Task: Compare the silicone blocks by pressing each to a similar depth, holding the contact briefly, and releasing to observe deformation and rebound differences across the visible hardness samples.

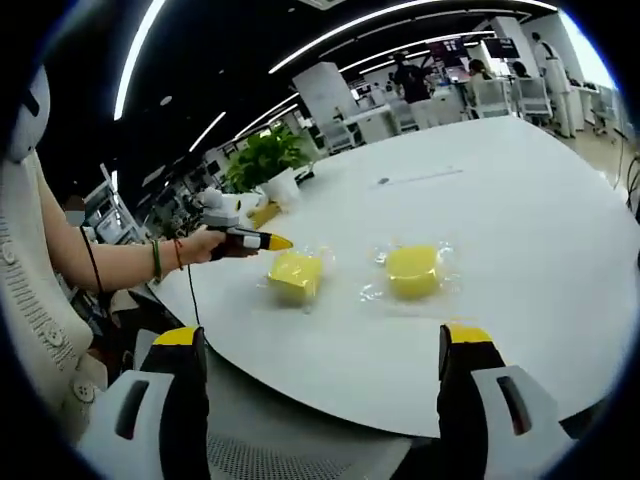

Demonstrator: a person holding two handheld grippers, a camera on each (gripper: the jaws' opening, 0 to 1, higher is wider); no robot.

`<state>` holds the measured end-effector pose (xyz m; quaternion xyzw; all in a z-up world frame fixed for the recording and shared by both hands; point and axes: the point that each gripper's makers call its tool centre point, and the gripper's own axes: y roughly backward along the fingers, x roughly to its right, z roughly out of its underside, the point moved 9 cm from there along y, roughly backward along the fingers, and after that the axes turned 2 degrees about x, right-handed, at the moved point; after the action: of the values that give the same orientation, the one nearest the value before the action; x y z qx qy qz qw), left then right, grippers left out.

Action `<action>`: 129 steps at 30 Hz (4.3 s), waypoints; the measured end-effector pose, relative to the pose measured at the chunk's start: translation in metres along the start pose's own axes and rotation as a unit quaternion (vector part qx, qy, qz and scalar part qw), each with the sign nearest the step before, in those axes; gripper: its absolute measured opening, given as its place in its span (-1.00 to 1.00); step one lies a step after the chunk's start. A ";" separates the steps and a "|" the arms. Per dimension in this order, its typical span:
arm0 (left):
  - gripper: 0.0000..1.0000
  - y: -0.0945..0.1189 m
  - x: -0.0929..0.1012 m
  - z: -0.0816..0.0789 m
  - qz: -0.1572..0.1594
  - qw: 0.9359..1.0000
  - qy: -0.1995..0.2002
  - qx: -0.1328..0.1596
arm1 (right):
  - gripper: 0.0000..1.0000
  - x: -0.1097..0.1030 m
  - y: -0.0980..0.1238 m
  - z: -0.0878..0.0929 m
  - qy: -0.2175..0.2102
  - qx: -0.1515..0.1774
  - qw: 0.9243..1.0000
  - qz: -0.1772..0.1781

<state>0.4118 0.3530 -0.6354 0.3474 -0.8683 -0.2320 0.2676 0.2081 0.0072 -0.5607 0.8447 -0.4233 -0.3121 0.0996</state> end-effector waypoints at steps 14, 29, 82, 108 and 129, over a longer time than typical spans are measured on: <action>-1.00 -0.009 -0.015 0.017 -0.014 1.000 0.024 -0.004 | 0.77 0.002 -0.010 -0.008 0.006 -0.004 1.000 -0.006; -0.83 0.028 -0.001 0.010 -0.067 0.993 -0.004 0.095 | 0.75 -0.002 -0.012 -0.015 0.019 0.005 0.999 -0.031; 0.36 0.126 0.181 0.079 -0.072 0.982 0.069 0.160 | 0.82 0.036 0.037 0.011 0.092 0.049 0.985 -0.134; 0.47 0.051 0.184 0.007 0.022 0.964 0.190 0.186 | 0.84 0.046 0.031 -0.012 0.138 0.101 0.970 -0.170; 0.58 -0.067 0.156 -0.017 0.067 0.908 0.384 0.154 | 0.74 0.081 0.016 -0.010 0.090 0.056 0.985 -0.135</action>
<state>0.3584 0.1919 -0.6148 0.3874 -0.7445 0.0743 0.5386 0.2397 -0.0669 -0.5822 0.9229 -0.3119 -0.2208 0.0471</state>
